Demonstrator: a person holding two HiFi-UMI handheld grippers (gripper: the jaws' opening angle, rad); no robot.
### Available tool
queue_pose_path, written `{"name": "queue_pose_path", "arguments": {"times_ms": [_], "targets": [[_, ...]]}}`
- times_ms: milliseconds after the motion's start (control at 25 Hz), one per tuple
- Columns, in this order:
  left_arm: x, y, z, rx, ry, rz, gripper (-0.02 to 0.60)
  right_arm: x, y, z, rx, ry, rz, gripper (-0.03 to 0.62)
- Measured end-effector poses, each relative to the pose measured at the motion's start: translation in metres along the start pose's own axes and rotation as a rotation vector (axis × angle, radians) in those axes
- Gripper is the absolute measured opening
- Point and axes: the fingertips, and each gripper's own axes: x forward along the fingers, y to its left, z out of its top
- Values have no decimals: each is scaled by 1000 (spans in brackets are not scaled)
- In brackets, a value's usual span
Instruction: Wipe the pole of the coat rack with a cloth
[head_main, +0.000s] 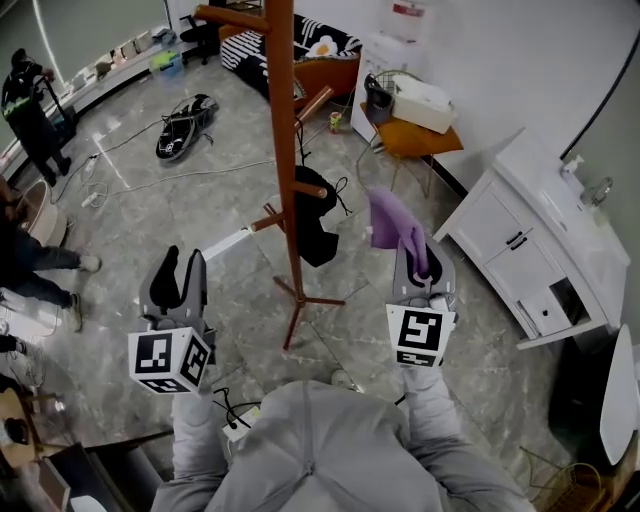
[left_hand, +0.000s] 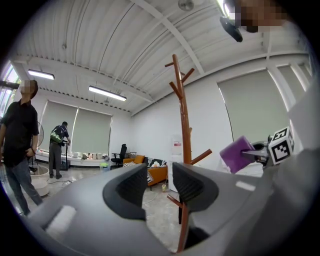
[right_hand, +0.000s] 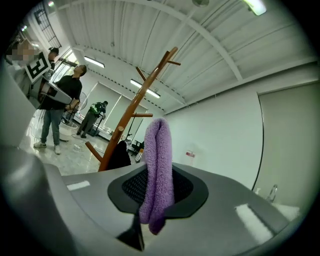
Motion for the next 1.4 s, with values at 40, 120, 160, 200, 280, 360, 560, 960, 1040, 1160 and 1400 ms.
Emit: {"name": "queue_pose_path", "arguments": {"times_ms": [40,120,160,200,280,360,560,960,1040,1160,1400], "targets": [[1,-1,1,0,-1,-2,163,-1,-2,-5,25,10,-1,57],[2,-1,3,2,-1,0,163,-3,-3,-15,72,31,1,57],[2,0,3,3,0,2,163,-3,-2,-19,94,41,5,57],[2,1,4,5,0,4,163,-3,-1,-24,115,52,9,57],[3,2,4,6,0,7,163,-3,1,-33,158,71,18,57],[4,2,4,6,-1,9,163,-2,1,-38,204,76,25,57],[6,3,4,3,-5,15,163,0,0,-43,267,74,33,57],[7,4,1,-8,-10,22,163,5,2,-35,267,56,41,56],[7,5,2,-9,-11,25,163,6,3,-35,268,56,46,57],[7,4,1,-11,-12,27,163,6,4,-35,271,56,52,57],[4,7,-1,-14,-12,32,163,6,8,-34,267,54,57,55]]}}
